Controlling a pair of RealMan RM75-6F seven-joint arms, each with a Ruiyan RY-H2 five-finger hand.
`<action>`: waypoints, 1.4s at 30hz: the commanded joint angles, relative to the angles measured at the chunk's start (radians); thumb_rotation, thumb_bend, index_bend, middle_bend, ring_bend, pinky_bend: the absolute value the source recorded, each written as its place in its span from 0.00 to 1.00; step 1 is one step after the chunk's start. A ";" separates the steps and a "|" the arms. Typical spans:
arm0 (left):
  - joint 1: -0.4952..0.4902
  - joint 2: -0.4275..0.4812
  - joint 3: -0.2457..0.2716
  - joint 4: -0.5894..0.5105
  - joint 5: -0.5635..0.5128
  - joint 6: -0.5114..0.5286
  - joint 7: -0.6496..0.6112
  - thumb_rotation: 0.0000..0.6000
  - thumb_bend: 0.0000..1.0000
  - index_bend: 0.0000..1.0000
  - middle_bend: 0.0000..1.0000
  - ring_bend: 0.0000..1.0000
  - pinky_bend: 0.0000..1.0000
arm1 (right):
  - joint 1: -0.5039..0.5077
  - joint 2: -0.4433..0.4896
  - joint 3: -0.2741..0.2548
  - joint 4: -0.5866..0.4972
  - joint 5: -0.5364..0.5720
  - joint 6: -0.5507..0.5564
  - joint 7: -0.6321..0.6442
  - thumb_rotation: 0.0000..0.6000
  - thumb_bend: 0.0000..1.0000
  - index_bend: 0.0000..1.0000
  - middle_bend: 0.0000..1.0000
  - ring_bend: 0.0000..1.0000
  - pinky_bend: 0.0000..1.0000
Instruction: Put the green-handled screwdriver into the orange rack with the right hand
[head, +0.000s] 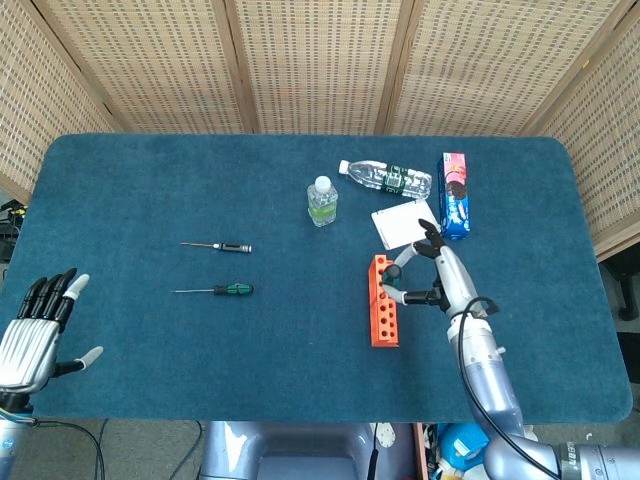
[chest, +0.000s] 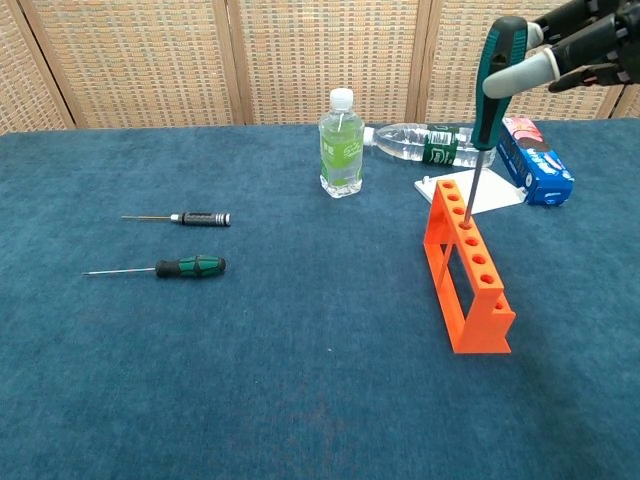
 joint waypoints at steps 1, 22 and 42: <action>0.000 0.000 0.001 0.000 0.001 0.000 0.001 1.00 0.00 0.00 0.00 0.00 0.00 | -0.004 -0.009 -0.008 0.014 0.000 -0.010 0.008 1.00 0.19 0.64 0.00 0.00 0.00; -0.004 -0.004 0.005 0.003 0.001 -0.012 0.002 1.00 0.00 0.00 0.00 0.00 0.00 | -0.025 -0.115 -0.078 0.181 -0.027 -0.146 0.078 1.00 0.19 0.64 0.00 0.00 0.00; -0.005 -0.007 0.005 0.007 -0.004 -0.017 0.000 1.00 0.00 0.00 0.00 0.00 0.00 | -0.047 -0.136 -0.106 0.236 -0.080 -0.232 0.117 1.00 0.18 0.38 0.00 0.00 0.00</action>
